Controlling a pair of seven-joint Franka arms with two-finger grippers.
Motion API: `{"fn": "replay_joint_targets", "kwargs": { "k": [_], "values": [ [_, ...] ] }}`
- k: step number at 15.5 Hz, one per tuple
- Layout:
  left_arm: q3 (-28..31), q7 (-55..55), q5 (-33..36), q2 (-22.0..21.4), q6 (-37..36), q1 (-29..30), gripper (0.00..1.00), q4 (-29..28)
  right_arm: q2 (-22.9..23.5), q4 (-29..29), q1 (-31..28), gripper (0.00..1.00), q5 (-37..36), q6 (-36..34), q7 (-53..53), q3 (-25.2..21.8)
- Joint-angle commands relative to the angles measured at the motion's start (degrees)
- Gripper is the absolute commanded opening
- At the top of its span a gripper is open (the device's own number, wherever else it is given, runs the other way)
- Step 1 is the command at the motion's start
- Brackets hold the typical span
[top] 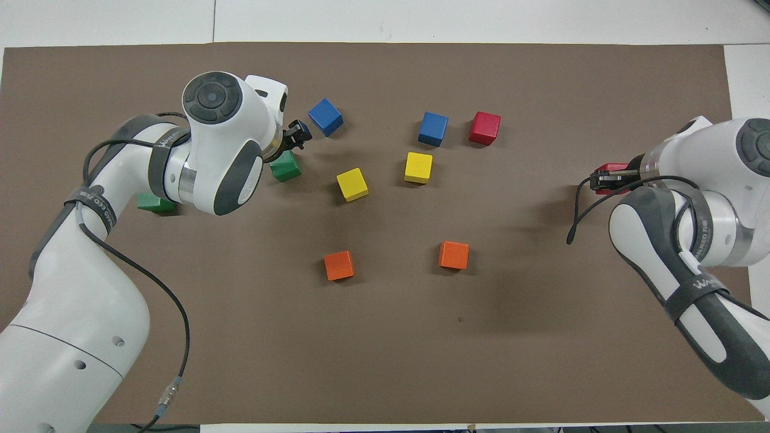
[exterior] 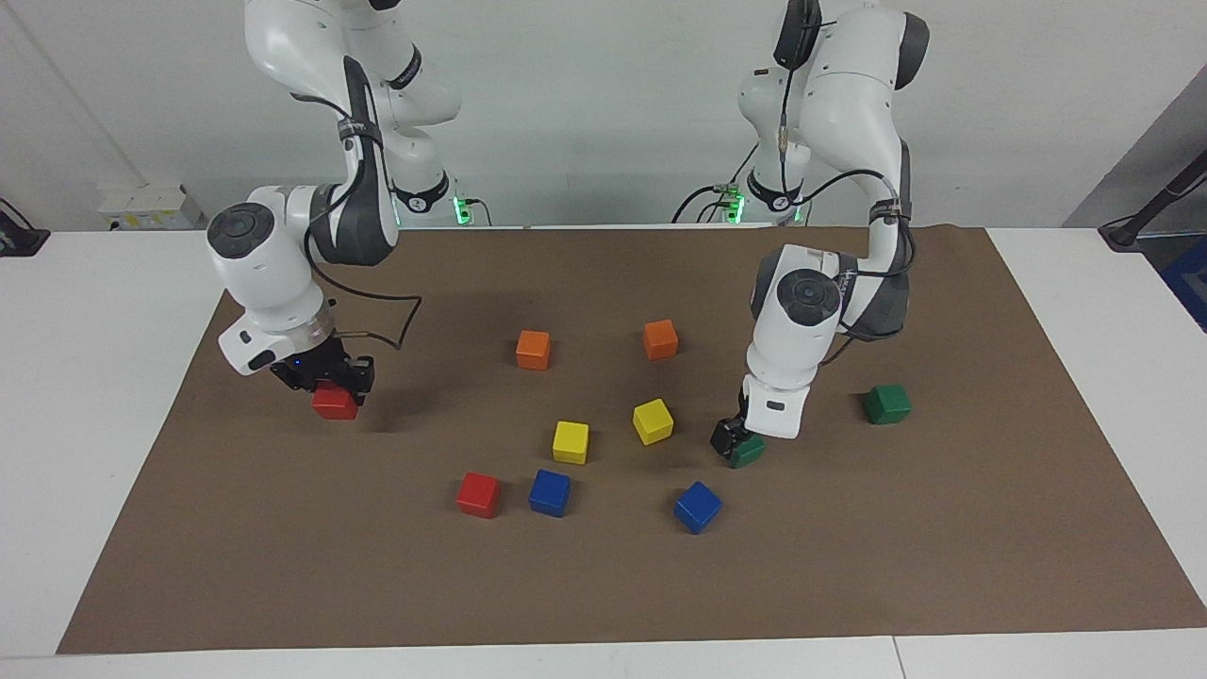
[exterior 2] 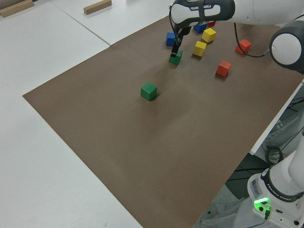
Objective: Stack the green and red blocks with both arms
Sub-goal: 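Grasp the second green cube with the left gripper while the right gripper carries red, then stack the green cube on the first green with the left gripper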
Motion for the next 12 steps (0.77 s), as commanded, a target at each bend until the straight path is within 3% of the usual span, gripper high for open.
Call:
{"fn": "replay_joint_targets", "kwargs": {
  "k": [1, 2, 6, 7, 8, 10, 12],
  "values": [
    [0.6, -0.9, 3.5, -0.3, 3.6, -0.6, 1.0, -3.0, -1.2, -4.8, -3.1, 0.0, 0.0, 5.1, -6.2, 0.7],
    [0.6, -1.0, 3.3, -0.3, 5.5, -0.3, 1.0, -4.2, -1.1, -5.5, -3.3, 0.0, 0.0, 6.7, -6.8, 0.7],
    [0.6, -4.4, 1.9, 0.4, 6.8, -0.7, 0.57, -4.0, 1.8, -6.3, -4.3, 0.0, 0.0, 11.4, -8.9, 0.7],
    [0.6, -6.0, 1.8, 0.4, 5.7, -0.7, 0.23, -3.6, 2.3, -6.3, -4.3, 0.0, 0.0, 11.9, -8.9, 0.7],
    [0.6, -6.4, 1.8, 0.3, 3.7, -0.8, 0.0, -2.8, 2.8, -6.2, -4.3, 0.0, 0.0, 12.0, -8.9, 0.7],
    [0.6, -4.8, 2.2, -0.3, -7.1, 0.2, 0.0, 2.1, 3.7, -6.2, -4.4, 0.0, 0.0, 13.2, -9.0, 0.7],
    [0.2, 5.2, 1.6, -5.3, -11.1, 4.8, 0.0, -0.2, 4.0, -6.1, -4.4, 0.0, 0.0, 13.6, -8.9, 0.7]
  ]
}}
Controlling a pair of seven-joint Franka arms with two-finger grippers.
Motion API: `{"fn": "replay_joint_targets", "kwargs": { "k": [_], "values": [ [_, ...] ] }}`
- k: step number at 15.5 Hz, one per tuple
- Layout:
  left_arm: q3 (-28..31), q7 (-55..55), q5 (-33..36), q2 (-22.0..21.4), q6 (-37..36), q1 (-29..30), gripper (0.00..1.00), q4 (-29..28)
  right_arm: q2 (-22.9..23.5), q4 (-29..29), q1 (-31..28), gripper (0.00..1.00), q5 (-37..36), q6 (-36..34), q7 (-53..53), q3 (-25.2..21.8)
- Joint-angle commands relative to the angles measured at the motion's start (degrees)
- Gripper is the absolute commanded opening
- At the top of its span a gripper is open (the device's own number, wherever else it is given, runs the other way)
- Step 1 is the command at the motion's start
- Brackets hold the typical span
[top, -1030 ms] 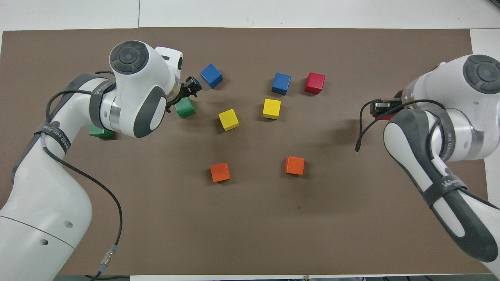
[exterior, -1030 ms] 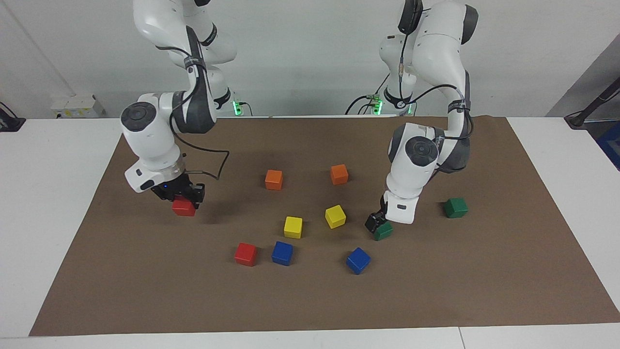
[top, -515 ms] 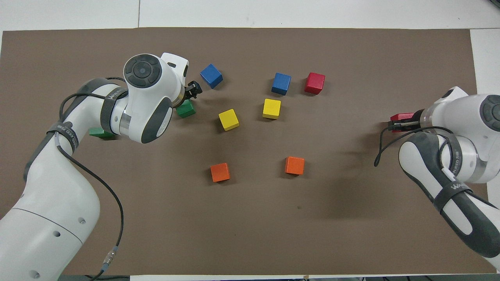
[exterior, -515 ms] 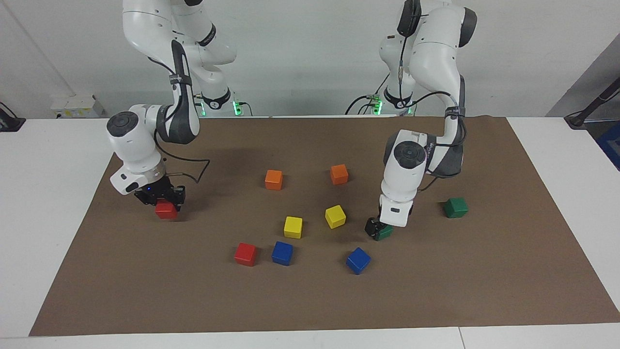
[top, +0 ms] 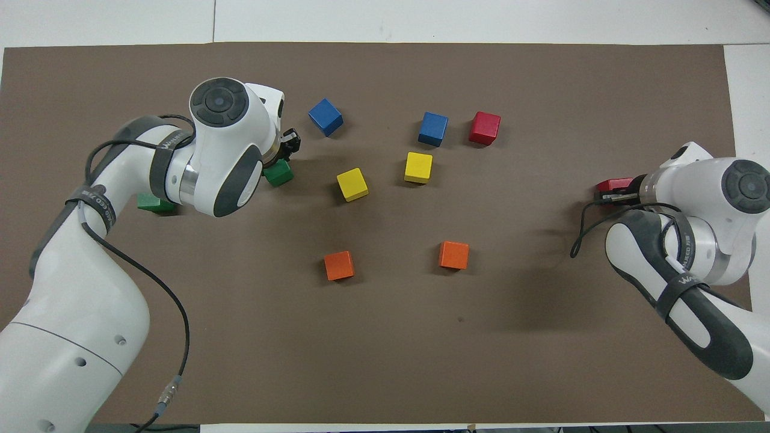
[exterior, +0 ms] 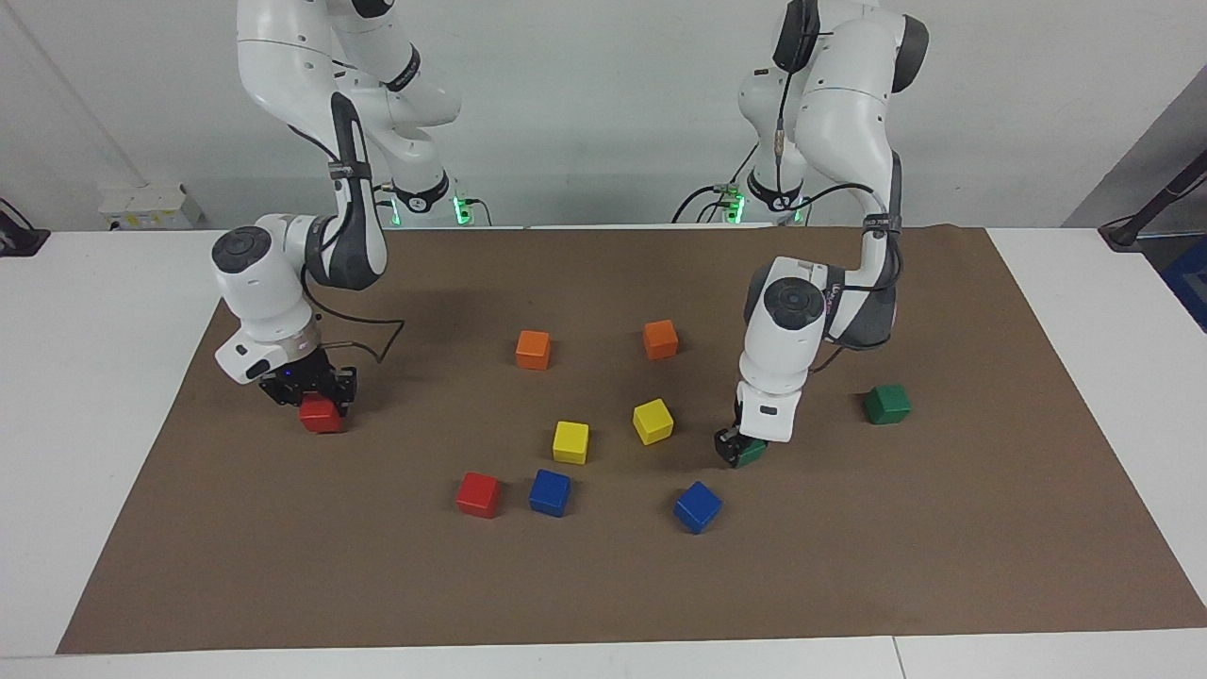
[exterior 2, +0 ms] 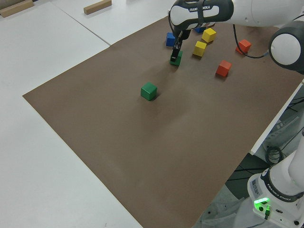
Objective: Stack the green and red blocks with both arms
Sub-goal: 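Stack the green cube on the first green with the left gripper, then release the green stack with the left gripper while the right gripper grasps red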
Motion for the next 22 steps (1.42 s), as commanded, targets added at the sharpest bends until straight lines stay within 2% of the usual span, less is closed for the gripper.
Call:
{"fn": "replay_joint_targets", "kwargs": {
  "k": [1, 2, 3, 6, 8, 12, 15, 17, 20, 22],
  "values": [
    [-0.4, 13.4, -1.4, -7.9, -5.8, 6.0, 0.0, -3.7, 0.6, -0.1, -1.2, 0.01, -0.1, 1.6, -1.5, 0.7],
    [-0.2, 19.0, -3.5, -10.8, -6.0, 8.4, 0.0, -6.0, 0.6, -0.1, -1.2, 0.86, -0.1, 1.6, -1.5, 0.7],
    [-0.2, 25.2, -4.4, -12.3, -6.1, 10.6, 0.0, -7.8, 0.6, 0.3, -1.1, 1.0, -0.1, 1.4, -1.6, 0.7],
    [-0.2, 42.2, -5.0, -12.9, -6.1, 16.7, 0.0, -8.9, -0.3, 2.1, -0.7, 1.0, -0.1, -2.0, -1.6, 0.7],
    [-0.2, 49.9, -5.1, -12.9, -5.9, 19.4, 0.0, -9.7, -1.0, 6.2, -0.2, 1.0, -0.1, -8.4, -1.4, 0.7],
    [-0.2, 55.1, -5.6, -12.9, -4.6, 22.1, 0.0, -11.8, -0.4, 18.1, 1.6, 1.0, -0.8, -22.2, -0.6, 1.4],
    [-0.2, 57.1, -8.2, -13.3, -1.5, 23.0, 0.0, -14.0, 1.8, 24.3, 7.3, 1.0, -0.8, -23.4, 9.6, 1.3],
    [-0.1, 56.6, -9.7, -13.8, 0.5, 23.0, 0.0, -15.4, 4.5, 28.6, 10.4, 1.0, -0.3, -25.5, 16.9, 1.4],
    [0.0, 56.6, -9.8, -13.9, 0.7, 23.0, 0.0, -15.7, 13.2, 40.0, 13.4, 1.0, 0.3, -29.6, 24.2, 1.4],
    [0.0, 56.6, -9.8, -14.2, 1.3, 22.9, 0.0, -16.7, 18.2, 44.6, 15.3, 1.0, -0.2, -29.7, 29.4, 1.4]
  ]
}}
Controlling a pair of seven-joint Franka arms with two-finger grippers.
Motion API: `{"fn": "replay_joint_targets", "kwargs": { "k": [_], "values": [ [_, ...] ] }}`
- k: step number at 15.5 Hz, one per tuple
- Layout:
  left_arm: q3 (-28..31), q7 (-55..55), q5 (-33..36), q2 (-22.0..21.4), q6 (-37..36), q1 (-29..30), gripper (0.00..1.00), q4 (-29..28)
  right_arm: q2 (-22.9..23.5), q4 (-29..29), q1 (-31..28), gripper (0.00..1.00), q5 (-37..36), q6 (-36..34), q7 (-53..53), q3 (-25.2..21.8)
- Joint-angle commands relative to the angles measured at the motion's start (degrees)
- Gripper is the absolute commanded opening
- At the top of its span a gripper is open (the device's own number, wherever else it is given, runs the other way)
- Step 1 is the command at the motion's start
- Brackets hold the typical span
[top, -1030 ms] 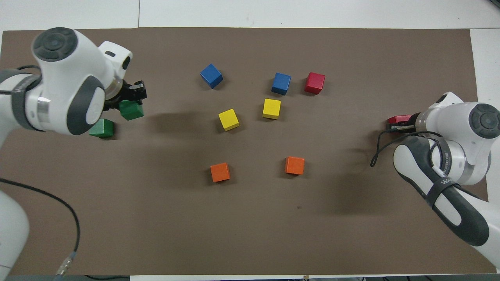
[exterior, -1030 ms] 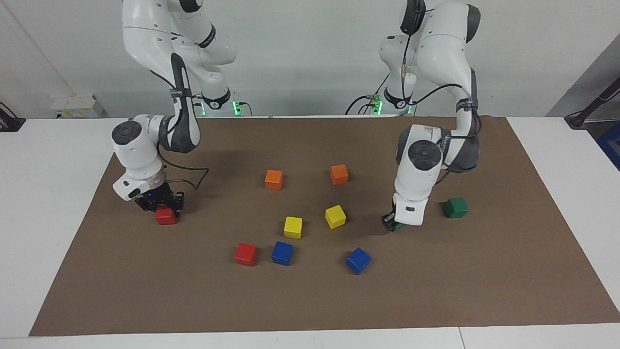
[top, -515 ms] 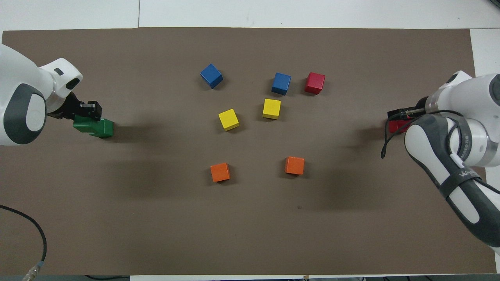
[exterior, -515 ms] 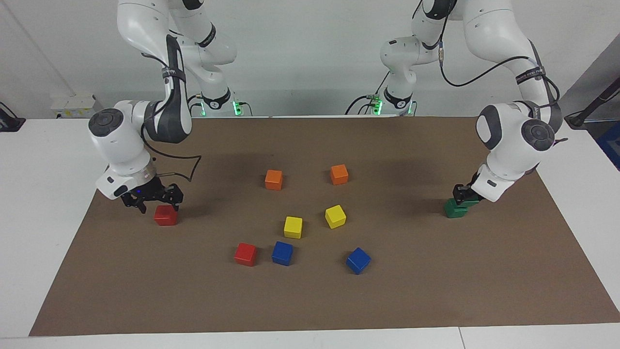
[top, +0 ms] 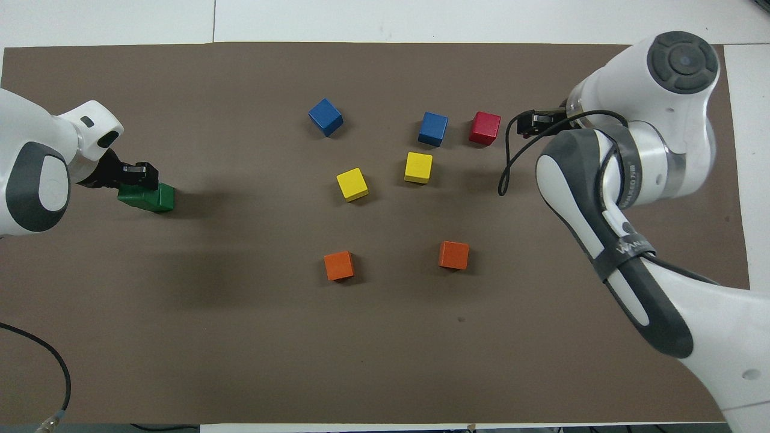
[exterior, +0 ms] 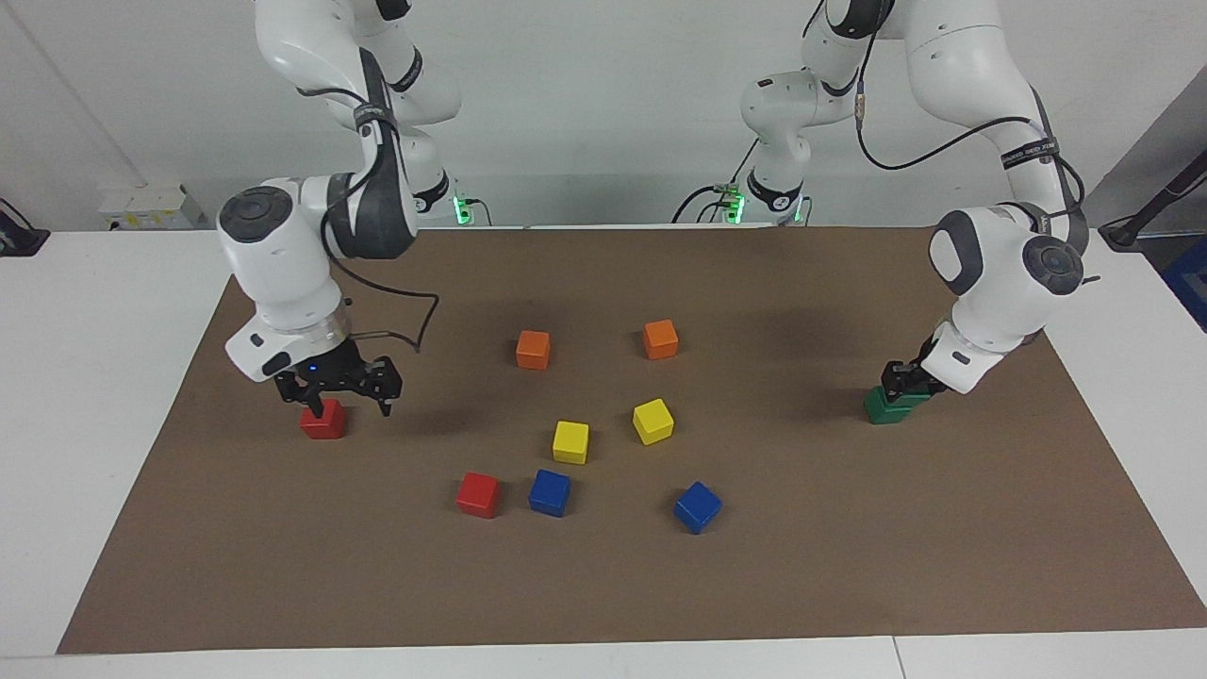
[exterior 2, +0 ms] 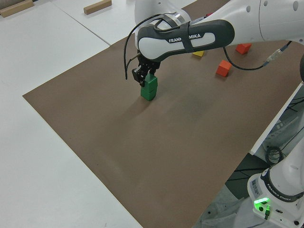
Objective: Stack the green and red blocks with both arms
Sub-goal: 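Release the green stack with the left gripper while the right gripper grasps red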
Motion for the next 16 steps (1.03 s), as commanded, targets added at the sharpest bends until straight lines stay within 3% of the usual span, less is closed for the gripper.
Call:
{"fn": "replay_joint_targets", "kwargs": {
  "k": [1, 2, 3, 4, 9, 16],
  "values": [
    [-0.2, 1.2, -1.3, -2.4, 2.5, 0.5, 0.0, -4.2, 9.9, 11.8, 2.0, 1.0, -0.1, -2.4, 6.3, 0.0],
    [-0.1, 1.3, -1.3, -2.7, 3.2, 0.5, 0.33, -4.9, 11.8, 14.2, 2.5, 1.0, -0.1, -3.5, 7.6, 0.0],
    [-0.1, 1.4, -1.3, -2.9, 4.1, 0.4, 0.84, -5.8, 13.8, 17.5, 3.3, 1.0, -0.1, -4.5, 9.1, 0.0],
    [-0.1, 1.7, -1.3, -3.3, 4.9, 0.2, 1.0, -6.8, 15.9, 20.3, 3.5, 1.0, -0.1, -5.2, 9.8, 0.0],
    [0.0, 1.6, -1.3, -4.6, 2.7, 0.6, 1.0, -6.1, 19.2, 21.9, 3.8, 1.0, -0.2, -3.6, 9.9, 0.0],
    [-0.6, -2.5, -0.7, -7.4, -21.5, -0.4, 1.0, 10.8, 20.2, 20.4, 4.2, 1.0, -0.2, 1.8, 10.0, 0.0]
  ]
}}
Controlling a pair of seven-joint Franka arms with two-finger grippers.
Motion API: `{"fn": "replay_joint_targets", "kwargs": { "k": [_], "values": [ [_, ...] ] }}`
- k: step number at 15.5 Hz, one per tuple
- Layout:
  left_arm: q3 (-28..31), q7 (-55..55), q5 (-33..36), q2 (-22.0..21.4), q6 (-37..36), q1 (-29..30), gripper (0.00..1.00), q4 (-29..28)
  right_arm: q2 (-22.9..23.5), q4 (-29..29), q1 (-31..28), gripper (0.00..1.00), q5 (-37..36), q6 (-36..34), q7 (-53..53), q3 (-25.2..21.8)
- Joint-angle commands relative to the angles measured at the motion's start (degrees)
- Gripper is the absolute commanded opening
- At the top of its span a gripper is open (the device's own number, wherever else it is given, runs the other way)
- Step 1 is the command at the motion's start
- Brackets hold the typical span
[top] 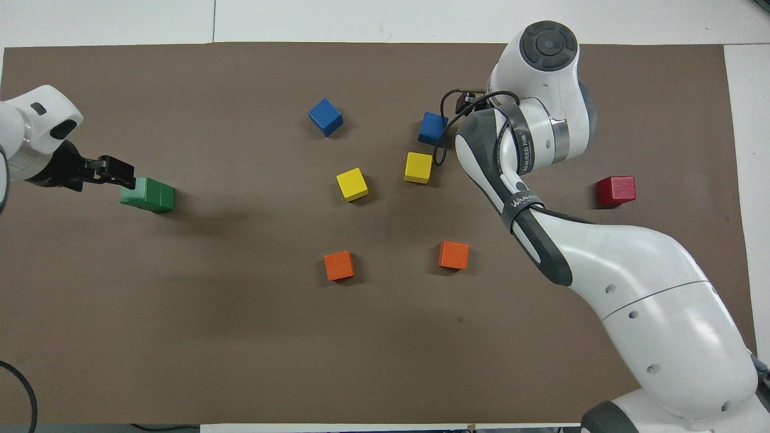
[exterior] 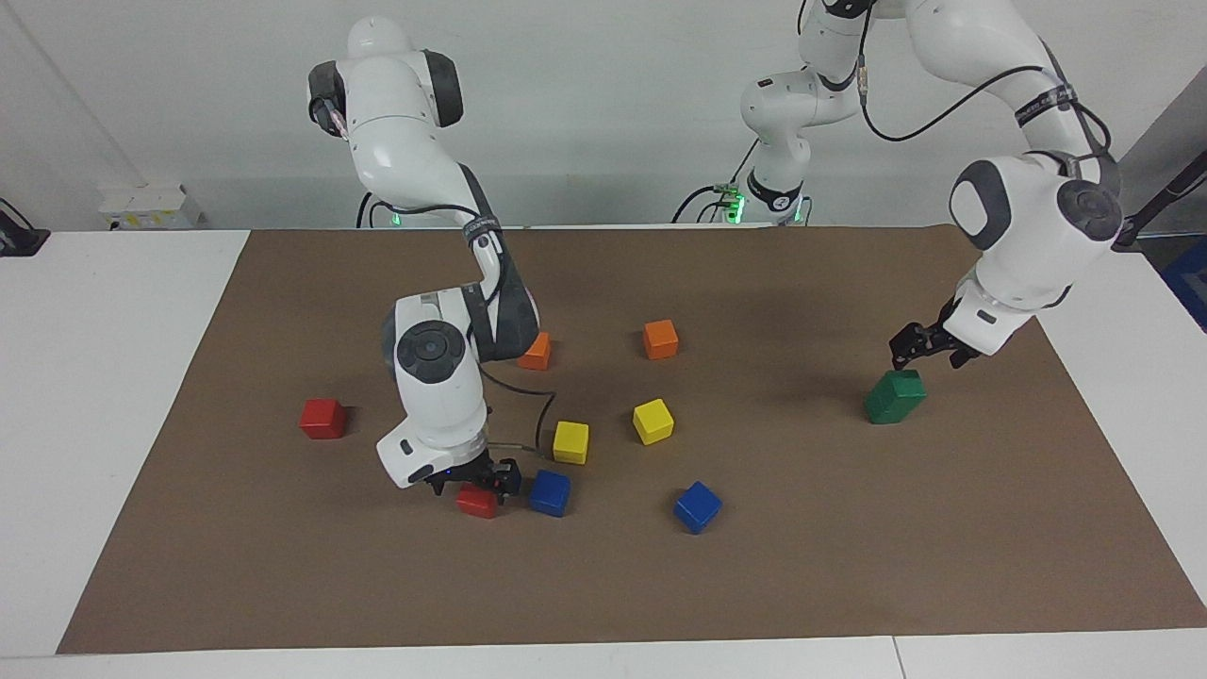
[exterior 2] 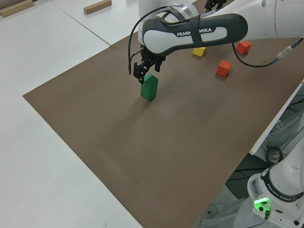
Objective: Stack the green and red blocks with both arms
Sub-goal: 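Withdraw the left gripper while the right gripper lifts the second red cube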
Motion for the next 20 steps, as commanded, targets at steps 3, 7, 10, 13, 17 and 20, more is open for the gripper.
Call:
{"fn": "replay_joint_targets", "kwargs": {
  "k": [3, 7, 10, 13, 17, 20],
  "values": [
    [-0.5, -2.4, -0.7, -4.7, -10.4, -2.4, 1.0, 4.3, 0.8, -1.0, 0.2, 1.0, 0.0, 4.0, 1.6, 0.1],
    [6.2, -3.8, -0.9, -9.9, -11.8, -9.4, 1.0, 0.7, 0.5, -3.5, 0.5, 0.97, 0.1, 5.8, 2.4, 0.1],
    [7.1, -3.6, -1.1, -12.8, -12.5, -9.1, 1.0, -1.7, 0.5, -4.7, 0.6, 0.24, 0.0, 7.2, 2.5, 0.1],
    [7.3, -3.9, -1.8, -12.6, -10.7, -8.9, 1.0, -1.5, 0.1, -4.5, 0.6, 0.0, -0.2, 6.5, 2.9, 0.1],
    [7.9, -3.9, -4.6, -12.3, -13.9, -9.0, 1.0, 0.4, -2.9, -4.5, -0.6, 0.0, -1.2, 1.2, -2.0, 0.0],
    [7.9, -3.7, -4.6, -12.2, -13.9, -9.4, 1.0, 0.3, -13.8, -14.2, -5.6, 0.0, -1.0, -2.1, -15.3, -0.2]
  ]
}}
